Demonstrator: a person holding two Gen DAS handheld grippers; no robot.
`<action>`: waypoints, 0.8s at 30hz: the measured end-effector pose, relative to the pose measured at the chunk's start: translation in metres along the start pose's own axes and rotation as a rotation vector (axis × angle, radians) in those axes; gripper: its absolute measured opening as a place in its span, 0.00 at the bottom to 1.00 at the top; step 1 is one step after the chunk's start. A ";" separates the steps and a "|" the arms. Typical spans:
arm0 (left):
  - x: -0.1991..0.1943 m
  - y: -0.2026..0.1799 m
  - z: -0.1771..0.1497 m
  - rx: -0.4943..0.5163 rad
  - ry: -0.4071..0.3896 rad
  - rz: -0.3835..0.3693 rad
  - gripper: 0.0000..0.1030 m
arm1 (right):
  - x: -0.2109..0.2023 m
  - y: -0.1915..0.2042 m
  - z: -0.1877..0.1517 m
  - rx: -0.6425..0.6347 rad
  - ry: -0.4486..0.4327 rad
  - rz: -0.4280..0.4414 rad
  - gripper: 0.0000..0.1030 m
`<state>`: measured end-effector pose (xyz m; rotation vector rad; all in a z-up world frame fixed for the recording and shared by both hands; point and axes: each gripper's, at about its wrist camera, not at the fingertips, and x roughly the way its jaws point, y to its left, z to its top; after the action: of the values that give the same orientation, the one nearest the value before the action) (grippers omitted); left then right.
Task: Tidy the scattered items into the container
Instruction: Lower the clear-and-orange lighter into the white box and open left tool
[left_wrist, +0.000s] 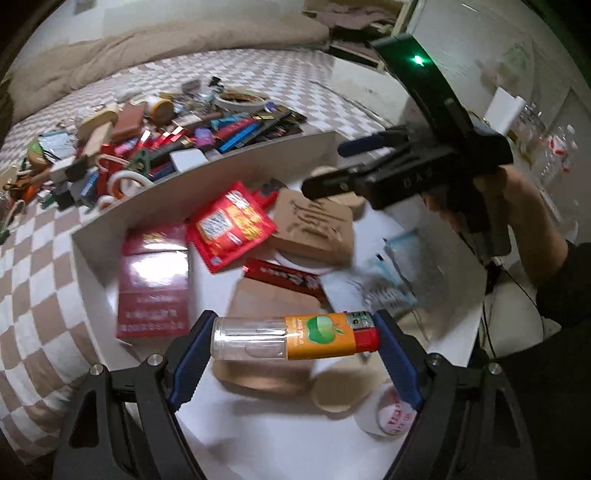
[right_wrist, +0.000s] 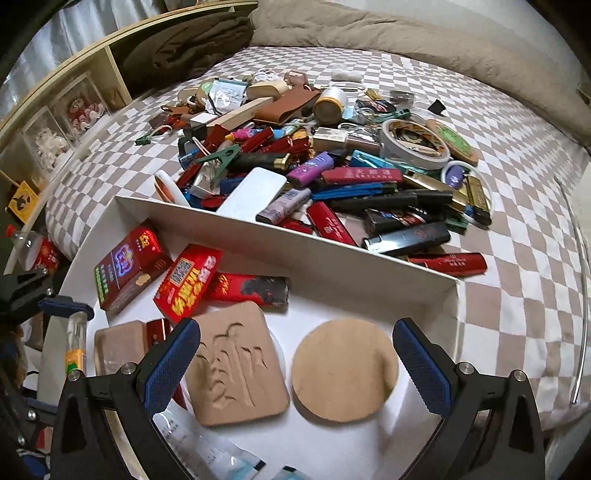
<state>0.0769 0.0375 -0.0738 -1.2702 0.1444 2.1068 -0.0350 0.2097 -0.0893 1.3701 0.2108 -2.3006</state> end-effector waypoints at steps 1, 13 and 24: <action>0.002 -0.003 -0.001 0.000 0.012 -0.011 0.82 | 0.000 0.000 -0.001 0.001 0.000 0.002 1.00; 0.016 -0.039 0.001 -0.069 0.147 -0.150 0.82 | -0.005 -0.005 -0.007 0.015 -0.008 0.009 1.00; 0.036 -0.074 0.018 -0.016 0.186 -0.283 0.82 | -0.018 -0.013 -0.007 0.028 -0.035 0.008 1.00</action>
<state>0.0957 0.1196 -0.0770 -1.4070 0.0262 1.7536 -0.0282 0.2287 -0.0783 1.3412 0.1623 -2.3269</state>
